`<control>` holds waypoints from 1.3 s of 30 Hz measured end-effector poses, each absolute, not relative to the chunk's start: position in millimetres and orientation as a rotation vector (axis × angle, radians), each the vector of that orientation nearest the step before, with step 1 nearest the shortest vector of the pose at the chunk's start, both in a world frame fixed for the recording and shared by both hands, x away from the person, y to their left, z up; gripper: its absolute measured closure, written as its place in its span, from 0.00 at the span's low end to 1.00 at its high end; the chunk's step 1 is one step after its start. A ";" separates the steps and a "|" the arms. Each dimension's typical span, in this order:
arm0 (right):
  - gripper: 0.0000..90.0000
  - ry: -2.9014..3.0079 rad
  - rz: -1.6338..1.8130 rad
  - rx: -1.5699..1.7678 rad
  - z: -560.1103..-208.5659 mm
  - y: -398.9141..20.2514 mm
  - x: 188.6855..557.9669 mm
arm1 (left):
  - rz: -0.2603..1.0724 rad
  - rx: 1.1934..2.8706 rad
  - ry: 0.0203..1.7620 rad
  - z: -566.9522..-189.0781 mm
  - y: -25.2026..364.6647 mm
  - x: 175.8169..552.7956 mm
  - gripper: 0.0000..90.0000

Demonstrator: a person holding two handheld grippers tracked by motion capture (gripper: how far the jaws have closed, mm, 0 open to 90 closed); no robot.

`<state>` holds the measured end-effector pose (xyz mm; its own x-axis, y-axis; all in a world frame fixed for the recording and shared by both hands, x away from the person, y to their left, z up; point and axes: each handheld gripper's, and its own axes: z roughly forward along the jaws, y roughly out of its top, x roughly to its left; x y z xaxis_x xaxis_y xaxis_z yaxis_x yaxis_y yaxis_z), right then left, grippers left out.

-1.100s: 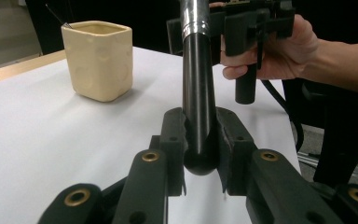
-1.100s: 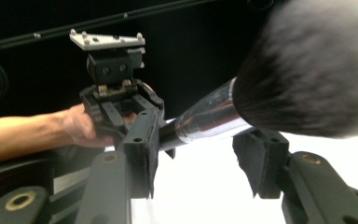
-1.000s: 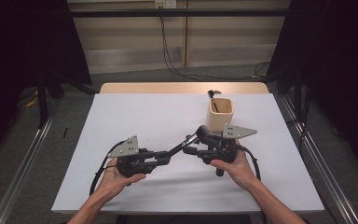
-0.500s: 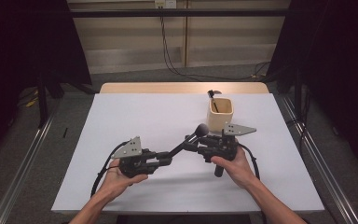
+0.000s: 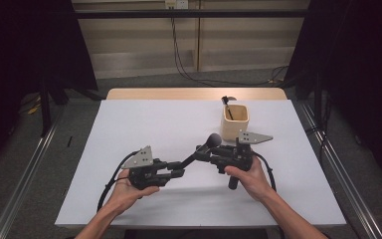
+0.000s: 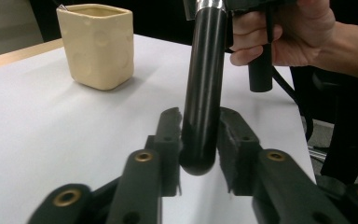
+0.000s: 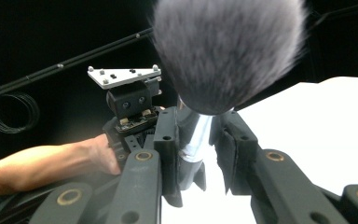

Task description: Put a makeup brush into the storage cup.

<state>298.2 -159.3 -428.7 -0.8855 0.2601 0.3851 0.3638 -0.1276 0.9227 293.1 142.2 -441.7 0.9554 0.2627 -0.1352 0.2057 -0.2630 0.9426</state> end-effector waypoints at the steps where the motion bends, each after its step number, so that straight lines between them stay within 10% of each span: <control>1: 0.79 -2.030 -2.191 -0.728 -428.1 -159.5 298.0 | 0.057 1.854 0.349 -441.6 142.4 292.8 0.68; 24: 0.80 -2.143 -2.202 -0.803 -419.7 -181.4 297.0 | 0.186 1.821 0.532 -432.8 169.9 287.2 0.09; 39: 0.79 -2.182 -2.188 -0.841 -418.4 -192.9 295.9 | 0.276 1.807 0.643 -430.7 196.8 279.3 0.03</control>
